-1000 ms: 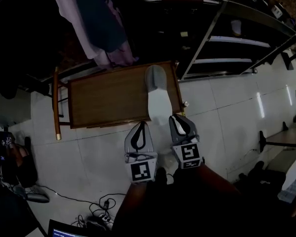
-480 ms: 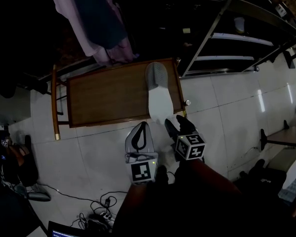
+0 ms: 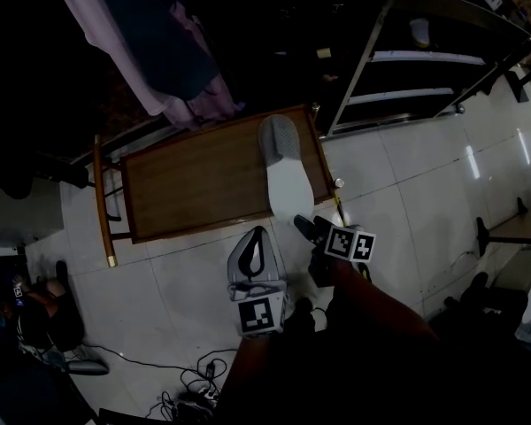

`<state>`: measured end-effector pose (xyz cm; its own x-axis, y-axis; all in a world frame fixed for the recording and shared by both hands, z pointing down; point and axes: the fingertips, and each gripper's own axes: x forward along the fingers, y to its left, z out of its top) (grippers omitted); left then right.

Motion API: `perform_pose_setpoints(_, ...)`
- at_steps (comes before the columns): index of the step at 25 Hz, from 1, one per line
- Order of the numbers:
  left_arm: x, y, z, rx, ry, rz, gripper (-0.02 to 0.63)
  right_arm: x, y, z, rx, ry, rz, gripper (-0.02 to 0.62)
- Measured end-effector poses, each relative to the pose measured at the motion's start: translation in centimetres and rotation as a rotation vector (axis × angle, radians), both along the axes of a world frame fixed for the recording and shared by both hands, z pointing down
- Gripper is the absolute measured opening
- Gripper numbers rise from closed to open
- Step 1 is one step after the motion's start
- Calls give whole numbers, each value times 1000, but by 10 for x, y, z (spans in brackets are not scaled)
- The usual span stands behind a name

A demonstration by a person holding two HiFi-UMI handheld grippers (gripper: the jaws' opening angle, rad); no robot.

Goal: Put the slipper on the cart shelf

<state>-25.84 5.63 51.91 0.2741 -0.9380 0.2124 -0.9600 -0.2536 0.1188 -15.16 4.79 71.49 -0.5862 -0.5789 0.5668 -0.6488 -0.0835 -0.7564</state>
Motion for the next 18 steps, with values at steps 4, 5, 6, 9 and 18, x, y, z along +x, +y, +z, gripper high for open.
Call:
perform_pose_setpoints(4,-1,4,4,-11,-2,-1,15,-5,-7,13,-61,-80,49,336)
perform_pose_setpoints(5,-1,5,5,-10,-3,-1,15,-6,-9,16,-76,-101,66,336)
perform_pose_setpoints(6,-1,5,6,-10,-4,-1,16,-7,-11,18,-90,-120,82,335)
perform_pose_setpoints(9,-2,8,6,-12,-8,-3,15,-8,-13,23,-127,-161,117,330)
perform_pose_setpoints(18,-4,12,2,-1,-7,-7,15,-11,-18,21,-128,-140,118,164)
